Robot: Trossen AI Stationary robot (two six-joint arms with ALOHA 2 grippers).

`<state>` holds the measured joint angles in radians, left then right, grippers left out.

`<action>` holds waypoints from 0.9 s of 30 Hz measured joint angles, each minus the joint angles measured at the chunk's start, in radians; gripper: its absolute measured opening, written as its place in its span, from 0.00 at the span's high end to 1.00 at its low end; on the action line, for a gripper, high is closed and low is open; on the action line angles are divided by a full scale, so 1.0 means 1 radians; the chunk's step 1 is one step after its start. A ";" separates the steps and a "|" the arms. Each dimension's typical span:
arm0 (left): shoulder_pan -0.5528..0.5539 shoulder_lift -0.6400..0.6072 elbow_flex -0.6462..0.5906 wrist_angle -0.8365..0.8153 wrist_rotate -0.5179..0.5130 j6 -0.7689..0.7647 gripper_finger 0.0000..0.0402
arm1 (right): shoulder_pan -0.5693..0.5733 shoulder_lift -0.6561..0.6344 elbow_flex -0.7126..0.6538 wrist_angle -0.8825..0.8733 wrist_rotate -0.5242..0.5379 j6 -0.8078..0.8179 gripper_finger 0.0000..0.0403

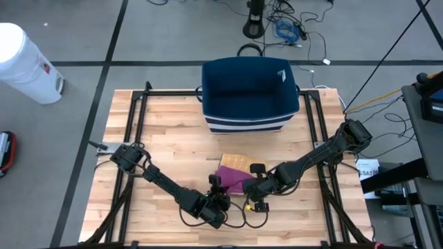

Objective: Fold towel
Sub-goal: Put the stack of towels into the blue bin

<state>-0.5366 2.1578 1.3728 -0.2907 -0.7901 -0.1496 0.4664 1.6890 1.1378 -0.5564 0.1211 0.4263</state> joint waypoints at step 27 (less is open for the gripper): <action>-0.039 -0.205 0.155 -0.106 -0.197 0.485 0.93 | 0.091 -0.212 0.178 -0.257 0.045 -0.265 0.97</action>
<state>-0.5754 1.9532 1.5278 -0.3963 -0.9867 0.3356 0.5576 1.4768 1.3156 -0.8135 0.1657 0.1611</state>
